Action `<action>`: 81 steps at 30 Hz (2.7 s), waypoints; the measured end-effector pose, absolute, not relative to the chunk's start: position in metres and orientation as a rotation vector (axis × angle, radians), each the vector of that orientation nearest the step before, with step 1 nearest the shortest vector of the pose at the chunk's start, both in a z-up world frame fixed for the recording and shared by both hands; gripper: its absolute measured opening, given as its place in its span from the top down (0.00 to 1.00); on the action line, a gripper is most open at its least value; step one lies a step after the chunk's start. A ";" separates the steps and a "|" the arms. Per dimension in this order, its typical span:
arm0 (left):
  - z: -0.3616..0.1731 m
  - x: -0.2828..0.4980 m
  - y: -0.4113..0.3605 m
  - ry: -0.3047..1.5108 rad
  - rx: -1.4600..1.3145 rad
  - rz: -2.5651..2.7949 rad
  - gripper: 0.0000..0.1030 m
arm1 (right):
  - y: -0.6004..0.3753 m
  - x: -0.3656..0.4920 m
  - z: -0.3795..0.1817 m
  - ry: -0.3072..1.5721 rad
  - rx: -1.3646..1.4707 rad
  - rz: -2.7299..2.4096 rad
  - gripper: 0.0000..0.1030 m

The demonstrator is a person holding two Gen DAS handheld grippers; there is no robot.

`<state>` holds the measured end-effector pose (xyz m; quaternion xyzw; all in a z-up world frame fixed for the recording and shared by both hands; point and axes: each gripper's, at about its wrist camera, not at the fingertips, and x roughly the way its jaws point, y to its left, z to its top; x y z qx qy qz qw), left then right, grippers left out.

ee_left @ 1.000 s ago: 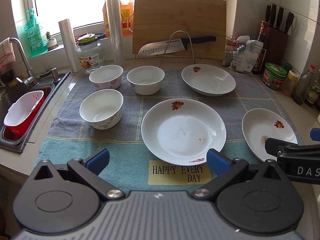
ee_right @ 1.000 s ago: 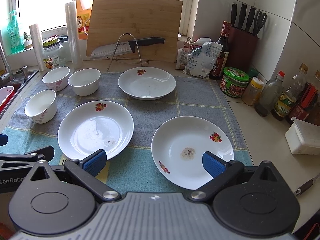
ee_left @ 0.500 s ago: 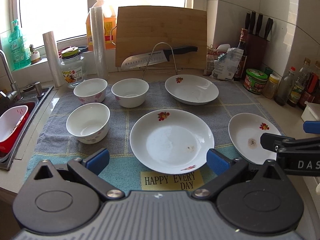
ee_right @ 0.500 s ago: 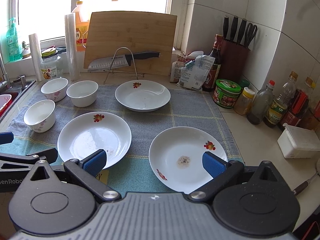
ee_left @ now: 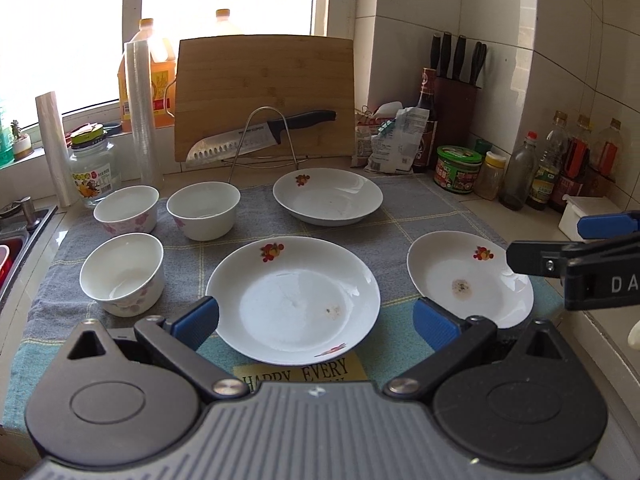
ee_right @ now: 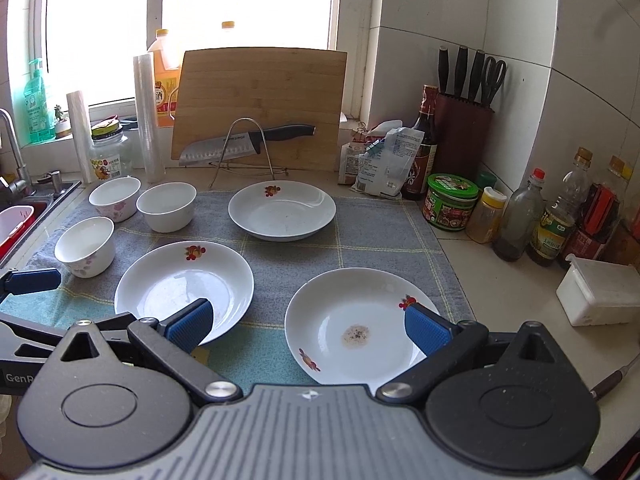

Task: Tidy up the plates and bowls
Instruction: 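Move the right gripper to the rim of the brown-stained white plate, then close the right gripper on the stained plate rim and lift it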

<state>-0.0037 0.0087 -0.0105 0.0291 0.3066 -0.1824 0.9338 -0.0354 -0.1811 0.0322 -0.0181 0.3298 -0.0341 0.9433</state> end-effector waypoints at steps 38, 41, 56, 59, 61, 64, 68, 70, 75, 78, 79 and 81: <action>-0.116 0.030 -0.149 0.682 0.310 -0.673 0.01 | -0.354 0.066 -0.060 0.824 0.188 0.070 0.00; -0.120 0.033 -0.152 0.691 0.307 -0.683 0.01 | -0.361 0.072 -0.068 0.838 0.228 0.099 0.00; -0.128 0.047 -0.154 0.715 0.291 -0.724 0.00 | -0.356 0.115 -0.090 0.914 0.228 0.299 0.00; -0.128 0.047 -0.154 0.708 0.294 -0.734 0.00 | -0.357 0.117 -0.095 0.927 0.235 0.333 0.00; -0.128 0.048 -0.155 0.703 0.296 -0.739 0.00 | -0.359 0.120 -0.096 0.930 0.241 0.359 0.00; -0.128 0.048 -0.155 0.698 0.300 -0.751 0.00 | -0.363 0.123 -0.097 0.941 0.252 0.389 0.00; -0.129 0.047 -0.154 0.678 0.310 -0.771 0.01 | -0.363 0.127 -0.098 0.965 0.253 0.421 0.00; -0.128 0.047 -0.154 0.669 0.317 -0.779 0.01 | -0.364 0.129 -0.099 0.971 0.257 0.429 0.00; -0.128 0.048 -0.155 0.655 0.341 -0.804 0.01 | -0.370 0.131 -0.100 0.978 0.311 0.454 0.00; -0.128 0.050 -0.154 0.655 0.345 -0.814 0.01 | -0.373 0.133 -0.099 0.984 0.332 0.469 0.00; -0.127 0.050 -0.154 0.654 0.348 -0.817 0.01 | -0.373 0.133 -0.099 0.985 0.334 0.472 0.00; -0.127 0.049 -0.154 0.644 0.356 -0.823 0.01 | -0.373 0.133 -0.099 0.987 0.332 0.476 0.00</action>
